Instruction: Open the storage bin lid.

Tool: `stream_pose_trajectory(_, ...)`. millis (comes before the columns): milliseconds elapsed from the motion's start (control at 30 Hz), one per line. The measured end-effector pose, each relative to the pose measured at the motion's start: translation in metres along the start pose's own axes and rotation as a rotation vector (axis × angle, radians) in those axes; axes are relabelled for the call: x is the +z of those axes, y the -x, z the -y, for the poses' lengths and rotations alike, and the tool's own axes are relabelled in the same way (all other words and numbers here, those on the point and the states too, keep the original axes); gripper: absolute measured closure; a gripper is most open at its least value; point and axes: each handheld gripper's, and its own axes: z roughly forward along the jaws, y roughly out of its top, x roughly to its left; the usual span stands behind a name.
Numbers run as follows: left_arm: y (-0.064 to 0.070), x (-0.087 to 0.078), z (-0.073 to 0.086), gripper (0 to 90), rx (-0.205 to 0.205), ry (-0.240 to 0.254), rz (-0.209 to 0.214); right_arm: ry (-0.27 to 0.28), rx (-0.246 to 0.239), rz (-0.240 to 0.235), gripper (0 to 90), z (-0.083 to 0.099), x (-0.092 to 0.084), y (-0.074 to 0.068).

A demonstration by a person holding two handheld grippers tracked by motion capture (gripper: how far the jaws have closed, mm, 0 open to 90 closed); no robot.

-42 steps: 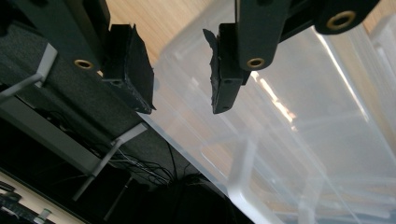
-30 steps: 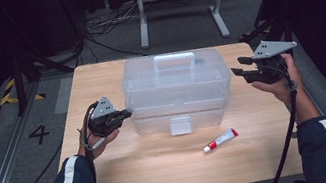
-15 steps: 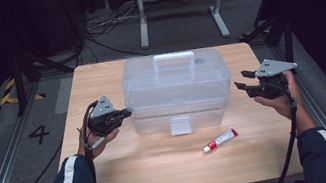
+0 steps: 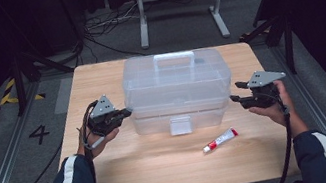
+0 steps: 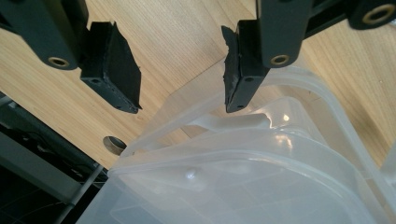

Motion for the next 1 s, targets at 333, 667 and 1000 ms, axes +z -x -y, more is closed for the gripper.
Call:
stream_pose_trajectory(333,0.0008,0.0008,0.0002,89.5,0.001,-0.005,0.001,0.077,-0.001,0.038,49.4,-0.0019,0.0008,-0.0051)
stream_pose_trajectory(667,-0.0003,0.0000,0.0001,84.6,0.004,-0.004,-0.010,0.117,-0.018,0.063,52.6,-0.0009,-0.0010,-0.0069)
stream_pose_trajectory(1000,0.0071,-0.0012,0.0019,73.2,0.024,-0.032,0.020,0.182,-0.032,0.070,54.4,-0.0062,-0.0067,-0.0103)
